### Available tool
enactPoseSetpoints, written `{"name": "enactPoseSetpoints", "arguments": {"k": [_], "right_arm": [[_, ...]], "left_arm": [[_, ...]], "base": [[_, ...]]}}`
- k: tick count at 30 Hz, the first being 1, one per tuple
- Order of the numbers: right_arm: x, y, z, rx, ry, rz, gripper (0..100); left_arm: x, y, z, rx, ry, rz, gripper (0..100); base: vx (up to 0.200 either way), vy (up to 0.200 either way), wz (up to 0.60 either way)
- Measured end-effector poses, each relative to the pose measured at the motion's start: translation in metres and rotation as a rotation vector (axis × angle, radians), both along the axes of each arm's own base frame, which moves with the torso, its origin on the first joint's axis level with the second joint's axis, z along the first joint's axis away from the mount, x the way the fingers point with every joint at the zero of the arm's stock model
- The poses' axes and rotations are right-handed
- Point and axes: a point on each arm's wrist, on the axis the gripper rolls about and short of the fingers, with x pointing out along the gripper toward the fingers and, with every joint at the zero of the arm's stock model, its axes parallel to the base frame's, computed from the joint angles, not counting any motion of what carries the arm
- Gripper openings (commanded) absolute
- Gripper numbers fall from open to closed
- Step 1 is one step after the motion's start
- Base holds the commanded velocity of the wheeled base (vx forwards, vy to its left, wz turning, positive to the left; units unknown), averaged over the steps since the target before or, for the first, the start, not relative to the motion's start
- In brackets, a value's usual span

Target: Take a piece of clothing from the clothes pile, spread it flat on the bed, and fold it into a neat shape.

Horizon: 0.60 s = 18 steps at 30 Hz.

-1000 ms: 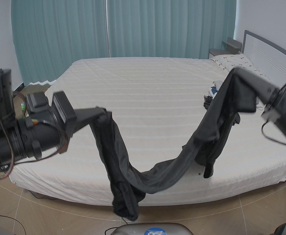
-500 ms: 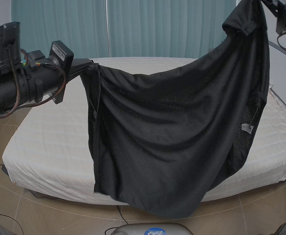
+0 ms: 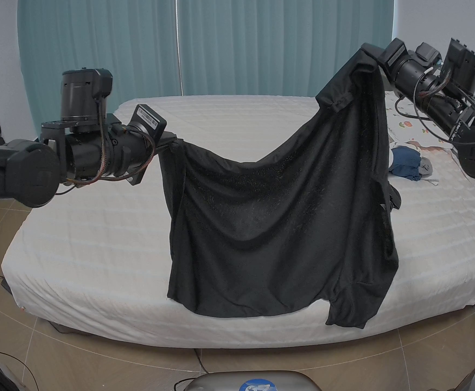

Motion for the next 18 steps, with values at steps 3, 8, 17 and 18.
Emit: {"name": "enactPoseSetpoints", "arguments": {"k": [3,8,17,18], "right_arm": [[0.015,0.0,-0.013,-0.008,0.022,-0.012,0],[0.033,-0.001,-0.031,-0.011,0.042,-0.035,0],[0.061,-0.011,-0.067,-0.021,0.096,-0.082,0],[0.063,-0.012,-0.071,-0.02,0.099,-0.09,0]], "left_arm": [[0.015,-0.003,-0.011,0.01,0.023,0.009,0],[0.041,-0.01,-0.03,0.019,0.057,0.023,0],[0.077,-0.018,-0.058,0.012,0.099,0.035,0],[0.081,-0.019,-0.06,0.013,0.101,0.036,0]], "base": [[0.2,0.0,0.0],[0.2,0.0,0.0],[0.2,0.0,0.0],[0.2,0.0,0.0]]}}
